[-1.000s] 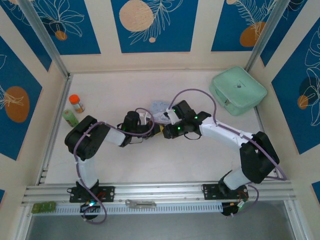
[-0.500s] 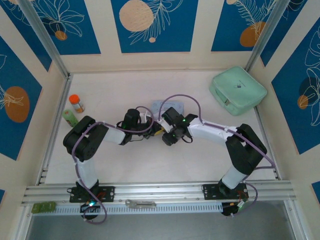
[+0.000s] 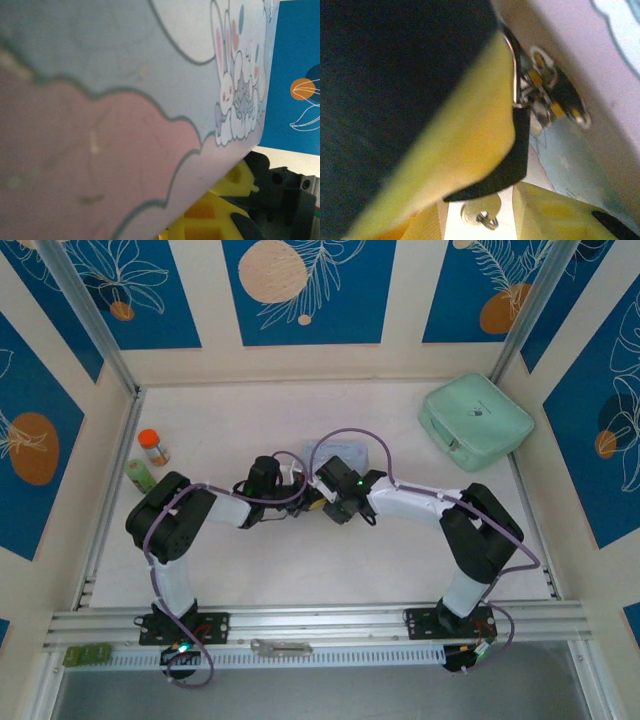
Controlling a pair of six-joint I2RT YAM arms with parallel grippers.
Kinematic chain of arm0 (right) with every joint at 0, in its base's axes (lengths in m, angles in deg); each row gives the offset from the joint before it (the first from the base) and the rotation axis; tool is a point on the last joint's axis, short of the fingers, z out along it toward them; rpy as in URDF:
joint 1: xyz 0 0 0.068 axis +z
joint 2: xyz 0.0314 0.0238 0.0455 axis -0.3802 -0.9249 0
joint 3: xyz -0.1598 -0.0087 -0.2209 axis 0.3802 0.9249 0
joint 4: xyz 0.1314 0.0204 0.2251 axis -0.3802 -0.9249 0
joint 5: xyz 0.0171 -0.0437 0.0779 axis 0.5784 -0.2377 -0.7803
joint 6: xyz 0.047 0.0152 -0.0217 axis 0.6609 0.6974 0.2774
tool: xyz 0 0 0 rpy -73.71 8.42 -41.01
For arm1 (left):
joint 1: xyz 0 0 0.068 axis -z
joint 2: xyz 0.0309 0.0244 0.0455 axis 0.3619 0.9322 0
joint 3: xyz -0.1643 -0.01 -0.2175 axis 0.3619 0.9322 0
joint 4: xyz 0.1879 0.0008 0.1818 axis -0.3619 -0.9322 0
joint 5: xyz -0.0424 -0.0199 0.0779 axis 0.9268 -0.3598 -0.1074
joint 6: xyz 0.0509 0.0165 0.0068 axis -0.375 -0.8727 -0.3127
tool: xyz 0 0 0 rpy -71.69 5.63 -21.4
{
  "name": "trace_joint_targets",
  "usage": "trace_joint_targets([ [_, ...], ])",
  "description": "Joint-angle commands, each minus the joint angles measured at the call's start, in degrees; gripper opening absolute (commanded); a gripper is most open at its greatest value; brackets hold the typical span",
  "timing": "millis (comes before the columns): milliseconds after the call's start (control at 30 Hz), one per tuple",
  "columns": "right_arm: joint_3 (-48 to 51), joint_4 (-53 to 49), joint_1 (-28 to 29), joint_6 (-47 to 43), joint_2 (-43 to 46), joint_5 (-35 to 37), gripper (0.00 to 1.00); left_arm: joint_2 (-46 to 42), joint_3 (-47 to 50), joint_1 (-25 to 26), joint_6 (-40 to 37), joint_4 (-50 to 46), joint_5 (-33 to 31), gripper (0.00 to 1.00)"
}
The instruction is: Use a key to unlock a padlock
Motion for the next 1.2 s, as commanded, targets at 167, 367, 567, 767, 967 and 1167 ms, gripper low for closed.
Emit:
trace_joint_targets([
  [167, 2.09, 8.21, 1.13, -0.70, 0.73, 4.86, 0.21, -1.38, -1.44, -0.25, 1.95, 1.83, 4.11, 0.00],
  [367, 3.08, 8.97, 1.05, -1.68, 0.31, 6.69, 0.03, -0.52, -1.26, -0.23, 4.50, 6.16, 5.25, 0.00],
  [567, 2.93, 7.50, -2.79, 1.51, 2.04, -5.34, 0.00, -0.80, -1.08, -0.24, 2.25, 5.55, 6.22, 0.00],
  [767, -1.32, 1.44, -11.75, 3.01, 1.46, -37.69, 0.00, -1.10, 0.47, -0.24, -4.73, 6.30, 7.77, 0.00],
  [967, -4.21, -2.28, -16.17, 2.00, -2.69, -51.95, 0.00, 1.64, 2.02, -0.31, -5.46, 14.50, 11.02, 0.00],
  [1167, -5.56, -3.92, -17.99, 0.68, -5.02, -60.38, 0.00, 4.47, 2.12, -0.36, -4.46, 19.78, 13.14, 0.00],
])
